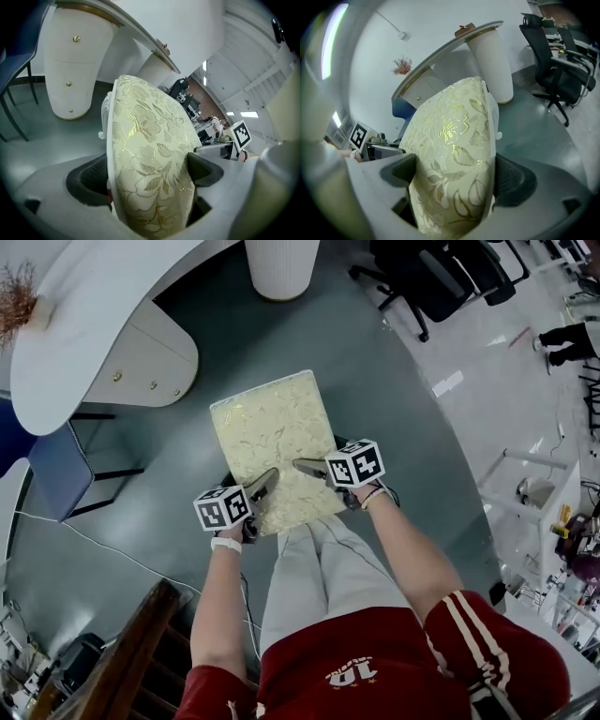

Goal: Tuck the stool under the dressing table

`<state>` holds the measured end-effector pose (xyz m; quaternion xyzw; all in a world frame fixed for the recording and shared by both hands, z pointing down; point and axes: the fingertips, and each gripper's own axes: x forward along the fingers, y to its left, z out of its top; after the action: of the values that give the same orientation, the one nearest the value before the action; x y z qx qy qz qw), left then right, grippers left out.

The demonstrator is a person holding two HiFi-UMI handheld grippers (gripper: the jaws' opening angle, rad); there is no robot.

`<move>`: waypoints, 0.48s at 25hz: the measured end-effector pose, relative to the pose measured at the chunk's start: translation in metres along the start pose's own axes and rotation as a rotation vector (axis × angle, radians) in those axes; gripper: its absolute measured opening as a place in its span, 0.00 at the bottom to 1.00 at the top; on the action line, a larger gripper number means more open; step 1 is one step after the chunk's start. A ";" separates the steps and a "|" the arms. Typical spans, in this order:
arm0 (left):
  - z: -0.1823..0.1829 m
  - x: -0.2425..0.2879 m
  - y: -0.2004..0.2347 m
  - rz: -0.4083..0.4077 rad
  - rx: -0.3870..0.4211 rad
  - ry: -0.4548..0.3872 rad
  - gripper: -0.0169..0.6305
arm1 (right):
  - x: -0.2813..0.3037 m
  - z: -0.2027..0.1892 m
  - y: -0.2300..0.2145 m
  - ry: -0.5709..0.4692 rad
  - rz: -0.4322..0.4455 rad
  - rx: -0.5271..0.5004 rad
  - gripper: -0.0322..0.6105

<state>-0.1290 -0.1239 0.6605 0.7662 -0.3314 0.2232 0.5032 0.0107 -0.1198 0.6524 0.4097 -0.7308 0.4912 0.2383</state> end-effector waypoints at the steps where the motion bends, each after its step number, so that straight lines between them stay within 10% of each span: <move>1: 0.009 -0.004 -0.002 -0.004 0.002 -0.015 0.83 | -0.003 0.010 0.004 -0.007 -0.002 -0.008 0.84; 12: 0.105 -0.012 -0.002 -0.037 0.040 -0.136 0.83 | -0.006 0.108 0.017 -0.094 -0.020 -0.075 0.84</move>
<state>-0.1344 -0.2168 0.6099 0.7954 -0.3461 0.1681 0.4682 0.0060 -0.2134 0.5954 0.4303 -0.7550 0.4414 0.2237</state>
